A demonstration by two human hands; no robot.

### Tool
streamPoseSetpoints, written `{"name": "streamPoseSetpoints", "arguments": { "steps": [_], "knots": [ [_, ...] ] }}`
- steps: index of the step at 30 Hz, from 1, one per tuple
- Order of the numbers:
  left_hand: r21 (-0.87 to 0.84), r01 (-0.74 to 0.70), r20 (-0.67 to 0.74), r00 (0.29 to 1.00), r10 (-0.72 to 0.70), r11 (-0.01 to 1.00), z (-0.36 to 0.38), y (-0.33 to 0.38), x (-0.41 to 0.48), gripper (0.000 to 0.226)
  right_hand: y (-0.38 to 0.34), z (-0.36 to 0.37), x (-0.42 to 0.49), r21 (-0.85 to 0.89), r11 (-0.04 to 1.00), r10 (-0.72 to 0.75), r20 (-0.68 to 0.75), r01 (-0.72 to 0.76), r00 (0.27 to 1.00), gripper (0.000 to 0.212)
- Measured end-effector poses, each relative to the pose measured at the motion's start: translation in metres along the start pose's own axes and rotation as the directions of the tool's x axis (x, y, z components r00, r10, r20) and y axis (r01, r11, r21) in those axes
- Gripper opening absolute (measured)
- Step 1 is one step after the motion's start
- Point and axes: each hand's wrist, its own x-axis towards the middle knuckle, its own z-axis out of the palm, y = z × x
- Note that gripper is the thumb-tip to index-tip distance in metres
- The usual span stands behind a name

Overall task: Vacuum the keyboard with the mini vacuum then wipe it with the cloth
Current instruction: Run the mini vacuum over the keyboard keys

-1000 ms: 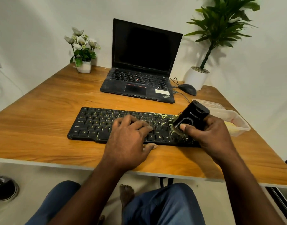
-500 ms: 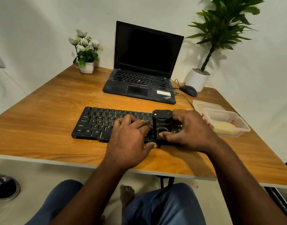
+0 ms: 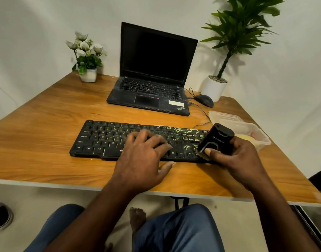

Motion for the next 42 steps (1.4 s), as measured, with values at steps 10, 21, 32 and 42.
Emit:
{"name": "streamPoseSetpoints", "arguments": {
  "steps": [10, 21, 32, 42],
  "knots": [
    [0.037, -0.030, 0.083, 0.996, 0.027, 0.999, 0.003, 0.001, 0.004, 0.063, -0.026, 0.021, 0.023, -0.339, 0.923, -0.114, 0.214, 0.184, 0.970, 0.050],
    [0.036, -0.010, 0.091, 0.996, 0.006, 0.999, 0.004, 0.000, 0.004, 0.062, -0.044, 0.012, 0.051, -0.371, 0.903, -0.014, 0.483, 0.219, 0.876, 0.048],
    [0.037, 0.028, 0.025, 0.999, -0.029, 0.999, 0.004, -0.001, 0.002, 0.060, -0.043, 0.046, 0.075, -0.244, 0.954, -0.125, 0.215, 0.177, 0.969, 0.040],
    [0.026, 0.210, 0.011, 0.978, -0.210, 0.977, 0.004, -0.005, 0.004, 0.070, -0.038, 0.068, 0.102, -0.273, 0.946, -0.103, 0.258, 0.175, 0.961, 0.039]
  ]
}}
